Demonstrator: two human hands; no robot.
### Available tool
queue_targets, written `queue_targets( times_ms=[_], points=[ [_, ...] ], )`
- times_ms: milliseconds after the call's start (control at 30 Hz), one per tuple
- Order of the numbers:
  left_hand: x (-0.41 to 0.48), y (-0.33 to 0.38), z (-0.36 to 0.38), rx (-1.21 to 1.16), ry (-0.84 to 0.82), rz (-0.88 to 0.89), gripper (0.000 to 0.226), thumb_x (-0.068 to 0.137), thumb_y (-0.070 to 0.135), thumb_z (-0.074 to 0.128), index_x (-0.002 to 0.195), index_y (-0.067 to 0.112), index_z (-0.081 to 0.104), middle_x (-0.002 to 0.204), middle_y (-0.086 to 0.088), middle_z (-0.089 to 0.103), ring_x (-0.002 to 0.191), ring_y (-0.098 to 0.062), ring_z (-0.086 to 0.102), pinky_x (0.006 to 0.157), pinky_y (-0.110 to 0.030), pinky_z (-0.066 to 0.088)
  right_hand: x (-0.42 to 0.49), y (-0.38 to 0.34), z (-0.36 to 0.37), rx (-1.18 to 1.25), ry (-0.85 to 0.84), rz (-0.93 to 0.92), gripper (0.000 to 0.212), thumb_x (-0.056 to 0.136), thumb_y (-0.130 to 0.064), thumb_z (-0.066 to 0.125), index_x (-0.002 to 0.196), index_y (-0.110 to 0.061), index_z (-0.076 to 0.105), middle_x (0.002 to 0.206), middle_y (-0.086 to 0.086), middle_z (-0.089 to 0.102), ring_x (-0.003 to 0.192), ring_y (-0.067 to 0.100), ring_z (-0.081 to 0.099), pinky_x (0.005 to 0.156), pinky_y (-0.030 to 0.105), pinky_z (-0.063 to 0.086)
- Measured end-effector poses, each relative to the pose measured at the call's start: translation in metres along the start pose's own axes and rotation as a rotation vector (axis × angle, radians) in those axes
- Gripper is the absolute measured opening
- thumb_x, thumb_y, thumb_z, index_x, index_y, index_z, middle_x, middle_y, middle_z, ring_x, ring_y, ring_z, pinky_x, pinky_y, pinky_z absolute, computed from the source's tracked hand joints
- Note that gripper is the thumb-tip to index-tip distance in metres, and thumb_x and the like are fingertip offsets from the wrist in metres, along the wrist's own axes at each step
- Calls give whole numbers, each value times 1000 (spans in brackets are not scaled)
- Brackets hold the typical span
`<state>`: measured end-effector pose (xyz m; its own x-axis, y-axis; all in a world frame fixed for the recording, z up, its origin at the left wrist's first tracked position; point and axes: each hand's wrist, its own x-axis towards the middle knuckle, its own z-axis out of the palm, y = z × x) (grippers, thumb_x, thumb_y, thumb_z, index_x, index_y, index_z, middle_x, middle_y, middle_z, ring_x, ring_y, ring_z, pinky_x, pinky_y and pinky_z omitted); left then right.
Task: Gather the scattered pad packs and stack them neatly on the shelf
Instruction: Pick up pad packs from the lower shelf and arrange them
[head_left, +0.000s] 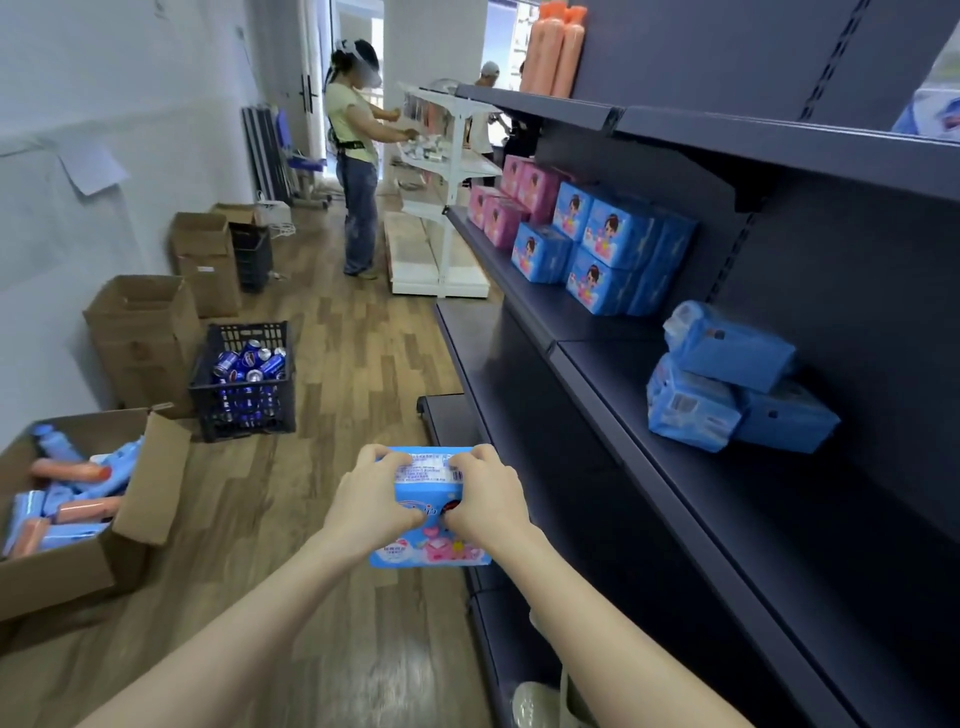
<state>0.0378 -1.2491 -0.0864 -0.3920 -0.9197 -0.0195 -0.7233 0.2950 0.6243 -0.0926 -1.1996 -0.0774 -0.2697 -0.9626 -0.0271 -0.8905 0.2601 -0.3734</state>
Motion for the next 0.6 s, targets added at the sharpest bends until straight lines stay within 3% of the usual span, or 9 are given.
queue_targets(
  times_ms=[233, 600],
  points=[
    [109, 19, -8, 38, 45, -19, 66, 73, 23, 70, 134, 16, 45, 131, 3, 35, 107, -20, 54, 85, -26, 44, 118, 18, -21, 13, 9, -63, 44, 81, -17, 63, 122, -15, 48, 126, 3, 39, 103, 28, 47, 80, 32, 44],
    [238, 32, -19, 94, 112, -90, 70, 69, 24, 73, 133, 17, 45, 135, 3, 34, 107, -22, 56, 90, -36, 47, 258, 30, -43, 46, 9, -147, 44, 81, -18, 64, 123, -16, 50, 127, 3, 40, 106, 28, 47, 89, 35, 47]
  ],
)
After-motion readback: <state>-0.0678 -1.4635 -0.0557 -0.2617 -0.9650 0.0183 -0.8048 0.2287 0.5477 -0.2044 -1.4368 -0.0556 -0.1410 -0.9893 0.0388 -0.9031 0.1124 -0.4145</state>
